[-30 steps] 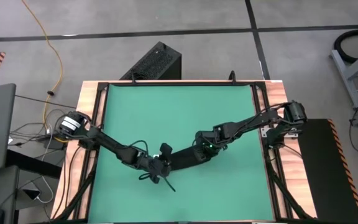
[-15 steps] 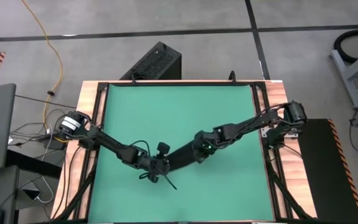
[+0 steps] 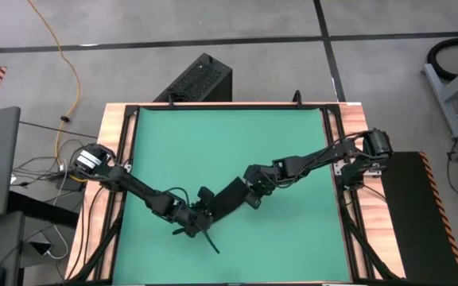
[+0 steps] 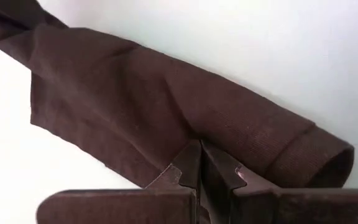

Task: Roll towel into tight, uniform cylinder
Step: Roll the towel

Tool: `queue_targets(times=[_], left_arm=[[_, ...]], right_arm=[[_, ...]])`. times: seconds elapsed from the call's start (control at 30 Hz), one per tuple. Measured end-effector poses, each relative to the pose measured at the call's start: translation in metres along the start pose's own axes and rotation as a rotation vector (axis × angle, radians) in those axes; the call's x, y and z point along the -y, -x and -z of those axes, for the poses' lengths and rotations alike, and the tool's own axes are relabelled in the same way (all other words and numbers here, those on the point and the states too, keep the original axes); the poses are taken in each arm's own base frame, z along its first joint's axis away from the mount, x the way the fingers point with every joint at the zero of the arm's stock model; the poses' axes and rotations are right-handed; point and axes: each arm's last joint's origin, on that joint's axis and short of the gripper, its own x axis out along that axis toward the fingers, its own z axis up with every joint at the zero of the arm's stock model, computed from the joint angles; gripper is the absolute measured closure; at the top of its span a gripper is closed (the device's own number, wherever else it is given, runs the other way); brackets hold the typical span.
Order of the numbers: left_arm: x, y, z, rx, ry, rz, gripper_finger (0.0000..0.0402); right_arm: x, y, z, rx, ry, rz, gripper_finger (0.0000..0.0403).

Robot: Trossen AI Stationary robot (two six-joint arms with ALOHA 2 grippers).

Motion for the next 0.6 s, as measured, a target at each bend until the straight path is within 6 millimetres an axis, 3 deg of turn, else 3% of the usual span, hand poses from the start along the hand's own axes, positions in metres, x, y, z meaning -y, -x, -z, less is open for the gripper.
queue_targets(times=[0.3,0.6], left_arm=[[0.006,0.004,0.001,-0.037,-0.047,-0.065,0.0402],[0.006,0.004,0.002,-0.053,-0.055,-0.068,0.0401]], right_arm=[[0.010,0.002,-0.016,0.058,0.162,-0.041,0.0336],[0.026,0.005,-0.029,0.086,0.249,-0.042,0.0267]])
